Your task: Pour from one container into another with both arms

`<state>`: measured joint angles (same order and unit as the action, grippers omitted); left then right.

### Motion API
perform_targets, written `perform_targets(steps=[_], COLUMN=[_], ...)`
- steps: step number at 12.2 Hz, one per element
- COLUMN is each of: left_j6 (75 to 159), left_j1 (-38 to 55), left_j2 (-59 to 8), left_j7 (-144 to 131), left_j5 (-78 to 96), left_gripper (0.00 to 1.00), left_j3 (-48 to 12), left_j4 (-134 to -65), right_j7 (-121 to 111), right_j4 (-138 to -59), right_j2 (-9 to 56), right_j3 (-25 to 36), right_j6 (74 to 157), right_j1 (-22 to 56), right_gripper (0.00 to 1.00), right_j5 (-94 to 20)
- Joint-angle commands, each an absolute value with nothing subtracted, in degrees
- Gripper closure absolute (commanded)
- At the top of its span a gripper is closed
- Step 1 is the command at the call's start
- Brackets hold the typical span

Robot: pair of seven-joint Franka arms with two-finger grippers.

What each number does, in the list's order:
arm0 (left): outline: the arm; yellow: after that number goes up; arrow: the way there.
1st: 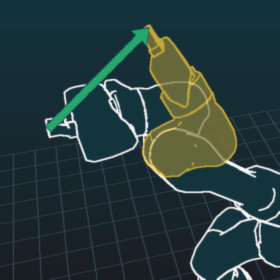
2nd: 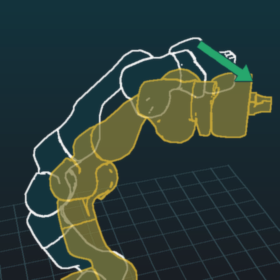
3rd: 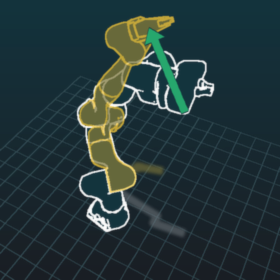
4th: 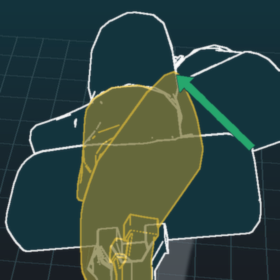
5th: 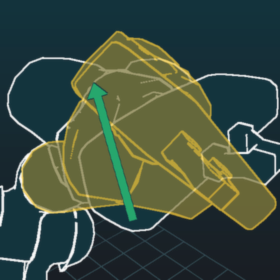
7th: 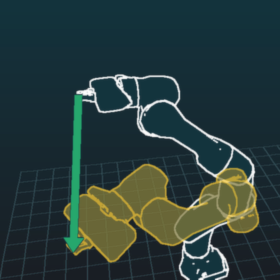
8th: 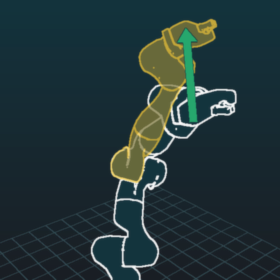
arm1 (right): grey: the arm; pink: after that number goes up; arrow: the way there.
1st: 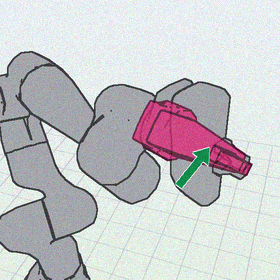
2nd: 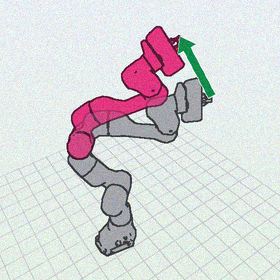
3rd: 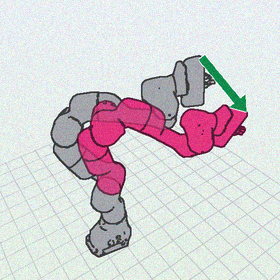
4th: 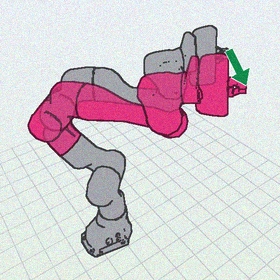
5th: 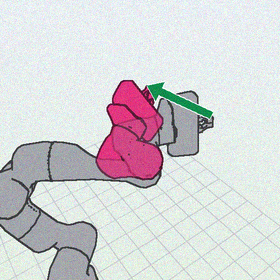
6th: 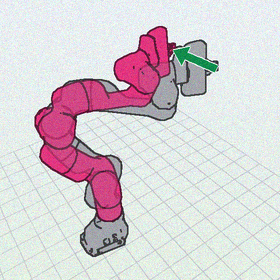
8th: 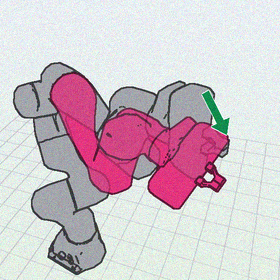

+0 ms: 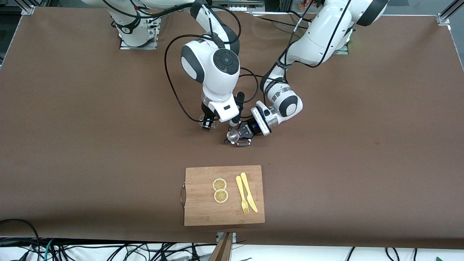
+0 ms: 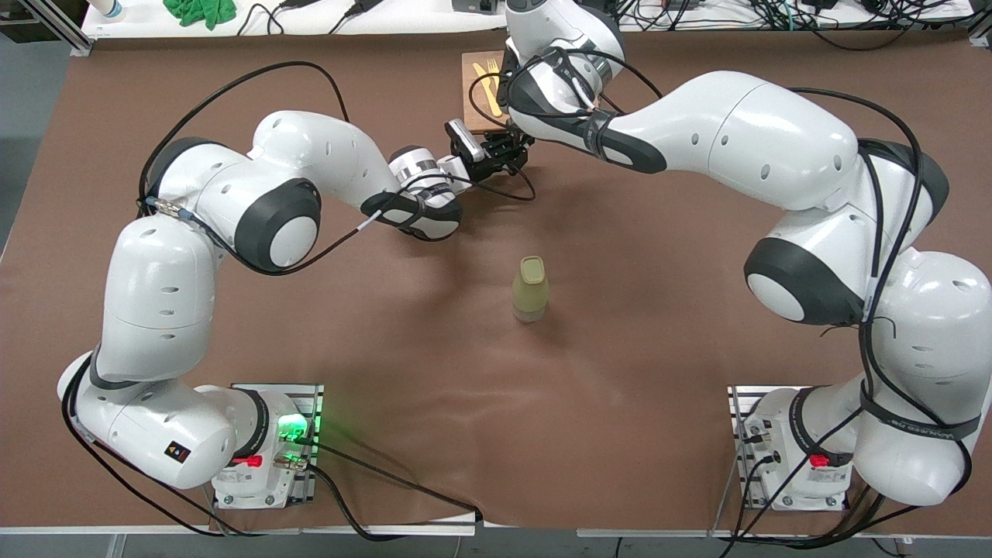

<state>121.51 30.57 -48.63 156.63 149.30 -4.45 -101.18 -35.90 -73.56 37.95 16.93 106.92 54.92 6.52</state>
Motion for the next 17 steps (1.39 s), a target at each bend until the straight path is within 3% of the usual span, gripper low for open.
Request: perform_targets(steps=[1,14,17], left_j6=[122.34,122.34,122.34], left_j1=[33.56,38.85,44.19], left_j2=[-50.10,-51.15,-51.76], left_j7=[163.21,163.56,163.56], left_j5=[160.21,167.78,171.90], left_gripper=[1.00,1.00,1.00], left_j3=[-4.13,-2.20,2.53], left_j4=[-98.62,-97.30,-96.94], right_j7=[-35.77,-36.21,-36.12], right_j4=[-75.50,-75.67,-75.59], right_j2=[36.56,37.44,38.05], right_j3=[16.17,16.17,16.26], right_j6=[107.84,103.63,103.54], right_j1=[55.46,57.74,57.74], right_gripper=[0.65,0.65,0.65], right_j5=[8.96,12.64,13.97])
